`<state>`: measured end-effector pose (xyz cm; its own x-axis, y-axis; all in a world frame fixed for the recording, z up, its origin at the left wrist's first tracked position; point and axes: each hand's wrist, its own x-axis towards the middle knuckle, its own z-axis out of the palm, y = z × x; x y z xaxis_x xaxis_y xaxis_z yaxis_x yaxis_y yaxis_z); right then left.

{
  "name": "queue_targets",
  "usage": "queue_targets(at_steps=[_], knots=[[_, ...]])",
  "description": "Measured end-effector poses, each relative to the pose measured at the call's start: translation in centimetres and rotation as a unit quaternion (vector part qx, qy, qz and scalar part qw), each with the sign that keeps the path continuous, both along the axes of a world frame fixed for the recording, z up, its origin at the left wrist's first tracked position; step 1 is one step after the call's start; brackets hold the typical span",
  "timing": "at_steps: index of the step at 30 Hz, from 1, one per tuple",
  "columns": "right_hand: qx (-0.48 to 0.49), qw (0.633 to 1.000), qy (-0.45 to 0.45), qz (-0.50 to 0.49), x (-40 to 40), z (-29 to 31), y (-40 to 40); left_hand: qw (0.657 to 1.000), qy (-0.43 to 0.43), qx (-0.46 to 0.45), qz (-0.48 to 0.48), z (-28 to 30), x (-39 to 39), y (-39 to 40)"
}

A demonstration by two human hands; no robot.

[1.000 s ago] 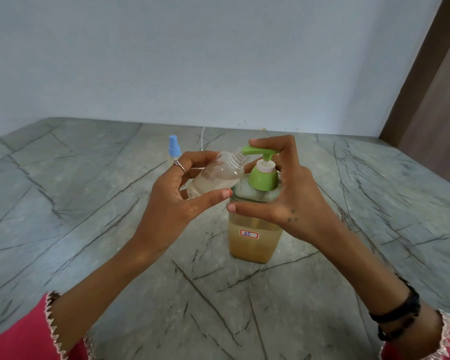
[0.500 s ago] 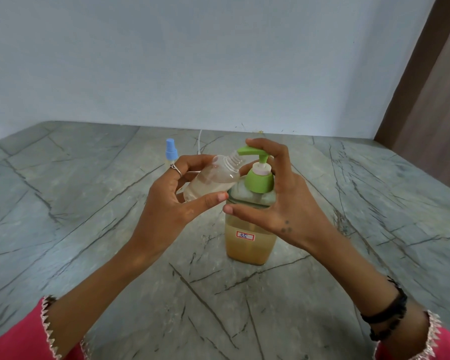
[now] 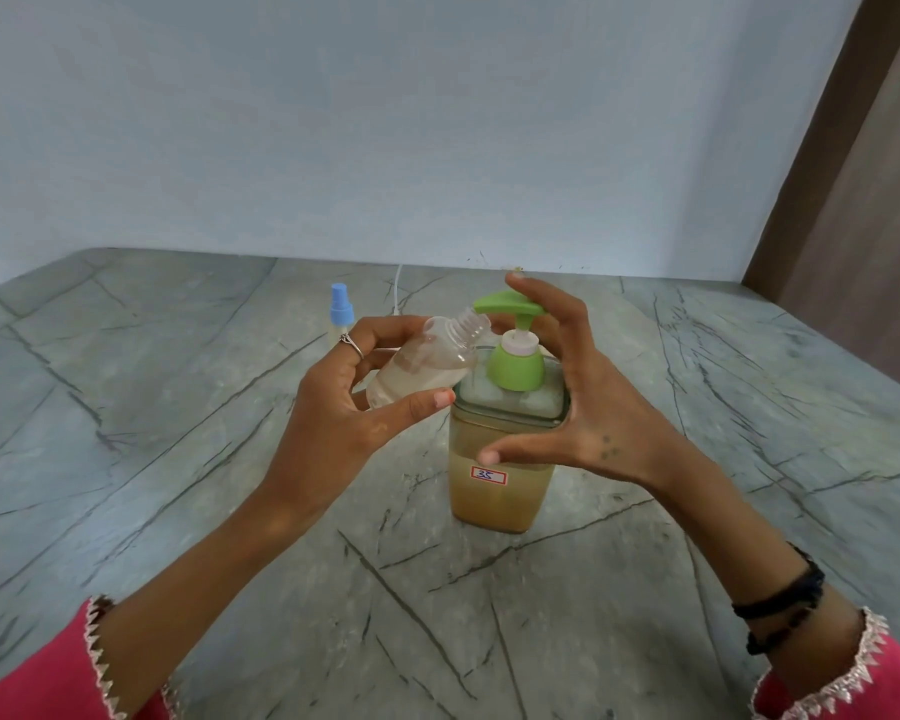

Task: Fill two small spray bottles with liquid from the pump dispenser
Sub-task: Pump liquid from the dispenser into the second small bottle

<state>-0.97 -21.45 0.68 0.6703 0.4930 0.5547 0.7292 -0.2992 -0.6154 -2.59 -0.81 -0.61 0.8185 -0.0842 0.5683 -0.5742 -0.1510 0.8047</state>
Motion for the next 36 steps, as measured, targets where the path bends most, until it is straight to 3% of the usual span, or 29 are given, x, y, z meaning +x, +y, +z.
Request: queue_targets(at_steps=[6,18,24,32,36], knots=[[0.014,1.000,0.025,-0.005,-0.1,0.0,-0.2,1.000,-0.002,-0.003,-0.002,0.1,-0.1,0.0],[0.112,0.993,-0.019,-0.020,0.1,-0.5,1.0,1.000,0.001,0.019,0.015,0.3,-0.2,0.1],[0.110,0.994,-0.019,-0.019,0.2,-1.0,0.8,1.000,0.002,0.021,0.016,0.3,-0.1,0.1],[0.077,0.984,-0.153,-0.046,0.6,-2.0,1.0,1.000,0.005,0.014,0.012,0.1,-0.1,0.2],[0.084,0.983,-0.152,-0.059,0.5,-2.4,1.2,1.000,0.004,0.011,0.013,0.2,-0.1,0.1]])
